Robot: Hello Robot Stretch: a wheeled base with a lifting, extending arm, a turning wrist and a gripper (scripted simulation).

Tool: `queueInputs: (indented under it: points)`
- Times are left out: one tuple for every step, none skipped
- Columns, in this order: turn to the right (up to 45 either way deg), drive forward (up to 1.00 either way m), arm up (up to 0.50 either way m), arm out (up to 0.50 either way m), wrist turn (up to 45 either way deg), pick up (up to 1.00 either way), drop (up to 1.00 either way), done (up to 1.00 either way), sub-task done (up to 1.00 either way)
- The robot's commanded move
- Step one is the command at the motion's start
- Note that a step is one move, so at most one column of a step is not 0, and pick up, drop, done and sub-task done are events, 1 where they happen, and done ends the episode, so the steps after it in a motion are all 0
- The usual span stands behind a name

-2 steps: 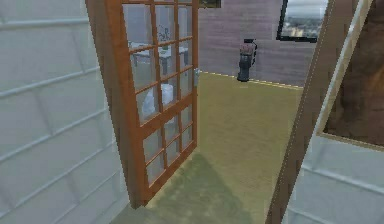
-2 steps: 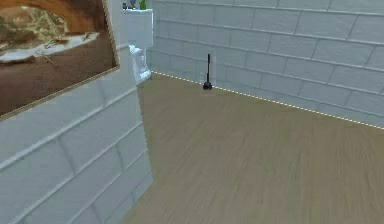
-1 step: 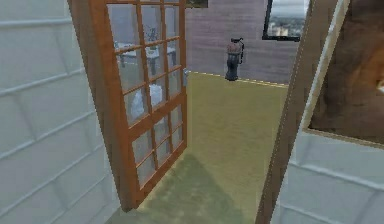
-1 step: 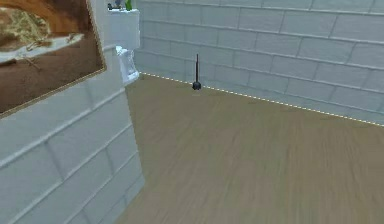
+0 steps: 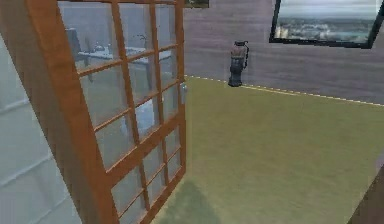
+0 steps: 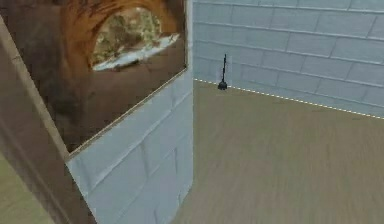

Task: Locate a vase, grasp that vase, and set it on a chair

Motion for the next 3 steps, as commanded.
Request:
queueInputs:
  points:
    - [-12.0, 0.0, 0.0, 0.0, 0.0, 0.0, 0.0, 0.0, 0.0]
    - [0.0, 0.65, 0.0, 0.0, 0.0, 0.0, 0.0, 0.0, 0.0]
    - [45.0, 0.0, 0.0, 0.0, 0.0, 0.0, 0.0, 0.0, 0.0]
